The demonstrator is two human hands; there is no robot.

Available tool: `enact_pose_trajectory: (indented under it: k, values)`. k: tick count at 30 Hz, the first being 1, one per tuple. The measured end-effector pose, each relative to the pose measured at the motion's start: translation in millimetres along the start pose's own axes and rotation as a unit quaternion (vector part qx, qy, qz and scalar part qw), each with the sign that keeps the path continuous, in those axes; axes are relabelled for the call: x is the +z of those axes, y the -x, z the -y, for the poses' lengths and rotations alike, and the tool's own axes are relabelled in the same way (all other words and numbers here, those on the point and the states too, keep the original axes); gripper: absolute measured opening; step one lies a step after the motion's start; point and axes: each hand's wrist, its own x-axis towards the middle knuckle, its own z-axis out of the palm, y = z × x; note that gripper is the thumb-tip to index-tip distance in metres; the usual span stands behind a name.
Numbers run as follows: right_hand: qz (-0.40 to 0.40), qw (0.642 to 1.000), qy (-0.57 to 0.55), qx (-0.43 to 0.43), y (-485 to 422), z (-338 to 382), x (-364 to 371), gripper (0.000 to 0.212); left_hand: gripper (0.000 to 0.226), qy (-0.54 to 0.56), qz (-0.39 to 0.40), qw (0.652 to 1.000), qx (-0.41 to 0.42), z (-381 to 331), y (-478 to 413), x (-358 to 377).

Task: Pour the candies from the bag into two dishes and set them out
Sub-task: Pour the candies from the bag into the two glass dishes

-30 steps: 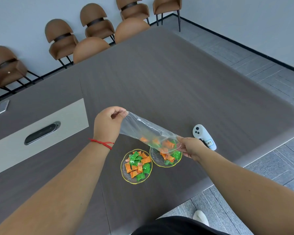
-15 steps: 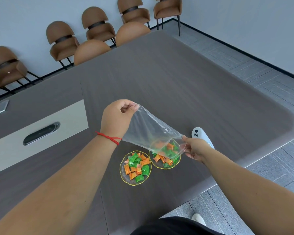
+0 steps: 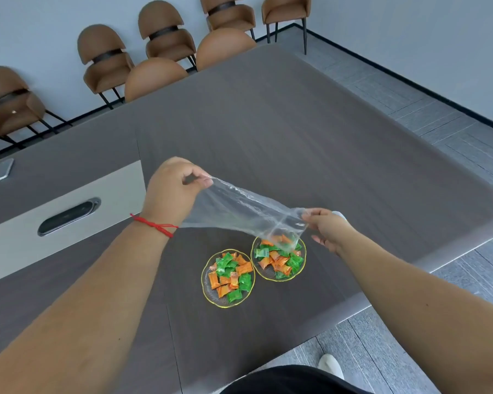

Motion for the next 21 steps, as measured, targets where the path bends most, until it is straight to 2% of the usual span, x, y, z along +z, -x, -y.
enact_pose_trajectory:
  k: [3, 5, 8, 14, 17, 21]
  values:
    - [-0.005, 0.998, -0.001, -0.057, -10.2, 17.3, 8.7, 0.016, 0.006, 0.007, 0.054, 0.998, -0.019, 24.8, 0.8, -14.3]
    - [0.001, 0.998, -0.010, -0.068, -18.3, 26.7, 15.7, 0.015, 0.007, -0.005, 0.054, 0.998, -0.033, 44.9, 3.6, -16.6]
    - [0.004, 0.998, 0.021, -0.054, -33.4, 35.6, 31.8, 0.012, 0.004, -0.022, 0.056, 0.997, -0.050, 81.6, 11.4, -3.4]
    - [-0.004, 0.997, 0.077, -0.019, -77.2, 26.5, 62.6, 0.006, 0.017, -0.065, 0.099, 0.982, -0.150, 155.4, 33.2, 61.4]
    - [-0.027, 0.989, 0.143, -0.022, -98.9, 12.9, 73.1, 0.006, 0.043, -0.052, 0.141, 0.961, -0.231, 173.6, 50.1, 98.0]
    - [-0.026, 0.986, 0.160, -0.044, -122.0, -11.3, 76.2, 0.038, 0.070, -0.050, 0.227, 0.924, -0.303, 192.9, 73.6, 135.4]
